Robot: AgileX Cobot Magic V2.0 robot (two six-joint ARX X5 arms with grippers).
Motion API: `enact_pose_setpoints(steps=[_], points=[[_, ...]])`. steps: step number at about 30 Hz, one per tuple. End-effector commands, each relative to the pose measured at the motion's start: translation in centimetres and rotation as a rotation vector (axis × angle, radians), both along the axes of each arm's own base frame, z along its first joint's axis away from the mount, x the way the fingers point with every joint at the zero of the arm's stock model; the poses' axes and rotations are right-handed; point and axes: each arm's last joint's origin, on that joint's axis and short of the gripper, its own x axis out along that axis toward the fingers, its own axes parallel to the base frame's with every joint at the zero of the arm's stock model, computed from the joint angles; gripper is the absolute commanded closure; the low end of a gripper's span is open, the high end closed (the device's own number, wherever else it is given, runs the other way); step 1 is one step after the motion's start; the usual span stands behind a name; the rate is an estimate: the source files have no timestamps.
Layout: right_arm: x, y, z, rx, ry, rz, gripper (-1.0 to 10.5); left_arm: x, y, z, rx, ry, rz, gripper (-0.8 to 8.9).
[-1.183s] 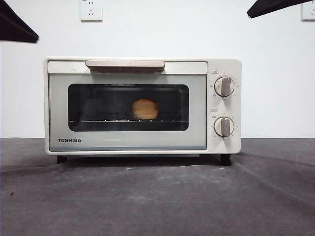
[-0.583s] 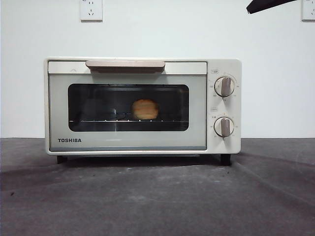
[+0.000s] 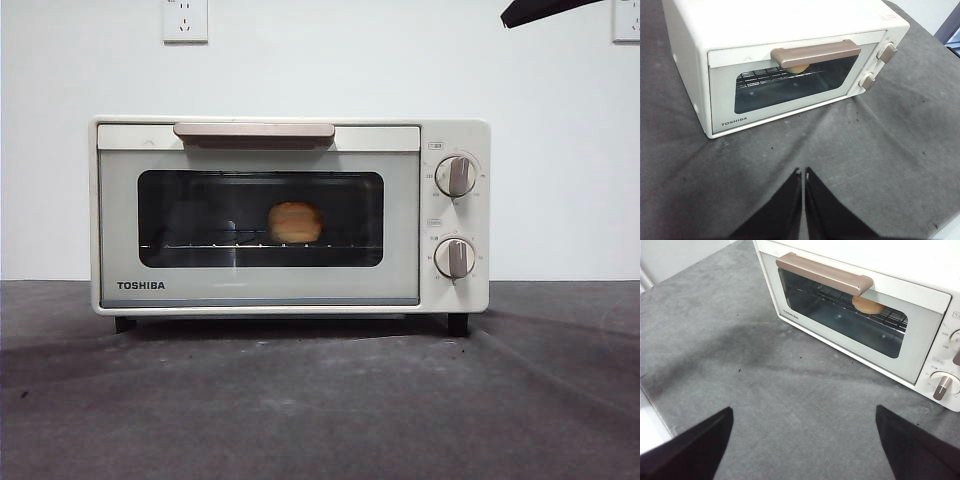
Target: The left arm flap open the oven, the right arm pick bread and place it into oven, the left arm flap close the oven
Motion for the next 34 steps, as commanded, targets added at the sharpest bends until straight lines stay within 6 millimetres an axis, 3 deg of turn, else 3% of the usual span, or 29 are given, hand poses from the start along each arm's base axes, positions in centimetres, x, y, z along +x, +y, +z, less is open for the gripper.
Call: enact_pose_setpoints(steps=[1, 4, 29, 34], points=[[0.00, 0.23, 0.34, 0.010, -0.008, 0.006, 7.1, -0.05, 0.00, 0.55, 0.008, -0.031, -0.005, 7.98], [0.00, 0.23, 0.34, 0.008, -0.010, 0.008, 9.5, -0.05, 0.00, 0.55, 0.007, -0.030, -0.004, 7.98], [-0.02, 0.22, 0.36, 0.007, -0.014, 0.011, 9.4, -0.10, 0.01, 0.56, 0.007, -0.032, -0.004, 7.97], [-0.02, 0.22, 0.36, 0.007, -0.014, 0.011, 9.4, -0.96, 0.14, 1.01, 0.060, -0.142, -0.036, 7.97]])
